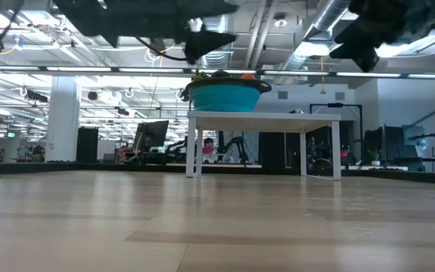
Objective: Pick & Place Fruit
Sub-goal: Return to Home Position
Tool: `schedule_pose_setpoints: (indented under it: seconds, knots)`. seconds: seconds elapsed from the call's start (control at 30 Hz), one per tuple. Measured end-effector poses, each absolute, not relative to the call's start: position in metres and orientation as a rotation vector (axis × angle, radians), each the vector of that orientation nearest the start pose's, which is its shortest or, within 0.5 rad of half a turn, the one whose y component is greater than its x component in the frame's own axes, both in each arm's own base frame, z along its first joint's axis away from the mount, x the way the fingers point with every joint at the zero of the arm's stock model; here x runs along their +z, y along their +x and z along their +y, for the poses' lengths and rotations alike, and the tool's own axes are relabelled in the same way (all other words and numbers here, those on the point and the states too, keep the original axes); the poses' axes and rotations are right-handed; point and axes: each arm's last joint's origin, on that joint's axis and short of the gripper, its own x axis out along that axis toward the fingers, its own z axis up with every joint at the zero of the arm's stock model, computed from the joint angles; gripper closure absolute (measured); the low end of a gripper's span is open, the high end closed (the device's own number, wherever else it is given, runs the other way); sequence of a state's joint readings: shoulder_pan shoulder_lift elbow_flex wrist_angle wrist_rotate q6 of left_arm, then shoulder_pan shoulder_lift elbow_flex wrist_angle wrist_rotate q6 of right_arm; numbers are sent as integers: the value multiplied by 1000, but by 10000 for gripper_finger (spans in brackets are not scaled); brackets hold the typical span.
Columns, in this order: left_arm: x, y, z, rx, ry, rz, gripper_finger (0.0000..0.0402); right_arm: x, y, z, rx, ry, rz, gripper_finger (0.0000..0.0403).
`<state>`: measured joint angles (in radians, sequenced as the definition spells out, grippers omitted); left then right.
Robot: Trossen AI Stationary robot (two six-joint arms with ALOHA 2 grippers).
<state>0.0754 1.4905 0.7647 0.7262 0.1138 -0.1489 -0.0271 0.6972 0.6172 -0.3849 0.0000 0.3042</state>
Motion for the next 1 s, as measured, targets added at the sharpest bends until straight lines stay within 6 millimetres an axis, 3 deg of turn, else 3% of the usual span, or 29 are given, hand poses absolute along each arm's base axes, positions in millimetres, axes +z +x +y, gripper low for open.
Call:
schedule_pose_setpoints:
  seconds: [0.13,0.27,0.43,0.57,0.73,0.83,1.0]
  knots:
    - [266,281,43,46,-108,152,100,237,147,-3,-64,305,297,277]
    - [277,229,38,56,-66,88,103,212,144,-3,-63,308,266,294]
    - [262,162,26,77,-59,-48,103,196,143,-4,-76,309,318,300]
    - [239,124,18,63,-50,-155,103,193,145,-4,-82,309,339,300]
    - [211,99,15,108,-54,-274,103,191,147,-4,-84,309,354,300]
    - [195,94,15,105,-56,-303,103,189,148,-4,-86,309,365,300]
    - [189,93,15,109,-55,-254,103,186,150,-4,-89,309,387,300]
